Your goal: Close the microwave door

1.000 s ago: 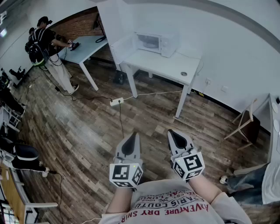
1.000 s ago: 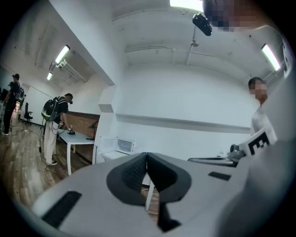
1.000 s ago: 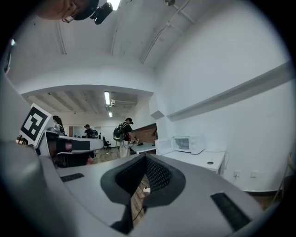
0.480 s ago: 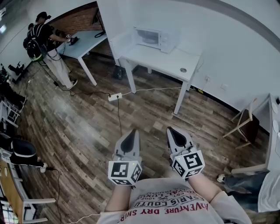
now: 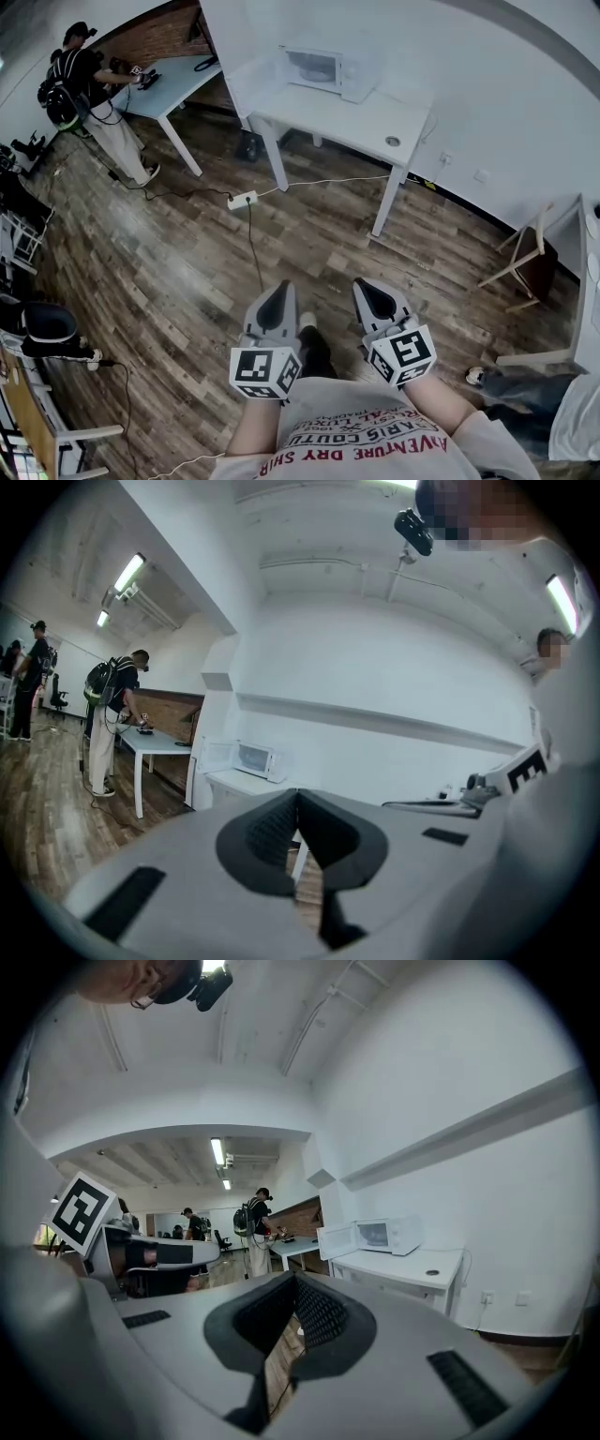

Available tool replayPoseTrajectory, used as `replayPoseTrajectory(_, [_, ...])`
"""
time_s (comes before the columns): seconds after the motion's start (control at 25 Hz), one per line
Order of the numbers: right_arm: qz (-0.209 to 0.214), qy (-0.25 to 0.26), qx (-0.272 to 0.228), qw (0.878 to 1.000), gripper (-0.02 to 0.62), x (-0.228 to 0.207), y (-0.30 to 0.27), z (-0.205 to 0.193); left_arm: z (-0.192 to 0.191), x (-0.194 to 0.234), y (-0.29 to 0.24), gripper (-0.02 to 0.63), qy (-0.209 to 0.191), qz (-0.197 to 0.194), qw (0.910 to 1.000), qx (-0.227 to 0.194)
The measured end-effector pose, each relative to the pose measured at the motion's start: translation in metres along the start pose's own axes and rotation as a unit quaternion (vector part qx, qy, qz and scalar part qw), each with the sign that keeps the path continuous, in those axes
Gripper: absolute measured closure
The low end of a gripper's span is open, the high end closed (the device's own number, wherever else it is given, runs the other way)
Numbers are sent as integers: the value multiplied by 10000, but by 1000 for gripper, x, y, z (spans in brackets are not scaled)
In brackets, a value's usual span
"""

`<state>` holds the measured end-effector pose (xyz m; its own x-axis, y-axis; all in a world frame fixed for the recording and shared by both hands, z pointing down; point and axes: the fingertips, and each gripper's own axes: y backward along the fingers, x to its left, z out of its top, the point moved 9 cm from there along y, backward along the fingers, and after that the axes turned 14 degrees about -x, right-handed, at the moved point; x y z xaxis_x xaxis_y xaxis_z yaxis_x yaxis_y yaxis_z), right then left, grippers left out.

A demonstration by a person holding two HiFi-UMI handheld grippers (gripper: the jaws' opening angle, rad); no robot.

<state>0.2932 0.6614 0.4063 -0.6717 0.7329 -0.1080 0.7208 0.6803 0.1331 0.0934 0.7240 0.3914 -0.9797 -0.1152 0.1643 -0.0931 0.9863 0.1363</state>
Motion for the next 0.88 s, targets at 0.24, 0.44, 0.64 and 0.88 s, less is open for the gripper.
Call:
replayPoseTrajectory(0.24, [-264,67,37,9996,583,-23,-59,-13,-13,47,-61,600,169,-122,9998,61])
replayPoseTrajectory(0.44, [-483,110,53,9988,583,-57,-143,-13,-8,99,-151,601,289,-317,9991,-3])
replayPoseTrajectory(0.64, [-591,135,-29,9982,583,-88,-241,-14,0,156,-244,601,284,-550,9981,63])
replayPoseTrajectory(0.88, [-787,3,75,9969,583,-118,-345,-21,14,213,-335,601,29,-880,9960,127])
